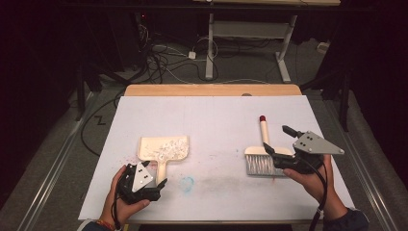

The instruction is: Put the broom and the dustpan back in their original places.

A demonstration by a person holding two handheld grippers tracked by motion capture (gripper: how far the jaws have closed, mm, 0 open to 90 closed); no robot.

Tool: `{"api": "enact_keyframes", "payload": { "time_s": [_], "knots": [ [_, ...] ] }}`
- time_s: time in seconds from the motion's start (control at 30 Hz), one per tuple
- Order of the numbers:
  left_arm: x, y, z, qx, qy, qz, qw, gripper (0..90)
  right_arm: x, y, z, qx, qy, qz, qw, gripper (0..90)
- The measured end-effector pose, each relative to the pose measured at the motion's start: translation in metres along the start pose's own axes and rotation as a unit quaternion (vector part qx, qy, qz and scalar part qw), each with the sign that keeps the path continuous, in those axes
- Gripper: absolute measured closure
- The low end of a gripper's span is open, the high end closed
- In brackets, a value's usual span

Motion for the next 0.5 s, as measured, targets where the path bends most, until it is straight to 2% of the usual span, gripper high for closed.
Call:
{"api": "enact_keyframes", "payload": {
  "time_s": [0.5],
  "knots": [
    [-0.001,0.002,-0.001,-0.001,-0.002,-0.008,1.0000,17.8,0.020,-0.002,0.007,-0.001,0.000,0.012,0.9999,23.0]
  ]
}}
Point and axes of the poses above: each handheld gripper's, and its own axes: z roughly backward along the jaws, x roughly out of its underside, y roughly to its right, the point moved 5 cm from there along -z, roughly forward along the jaws, and after that the axes turned 14 degrees about -y, right-handed, at the moved point
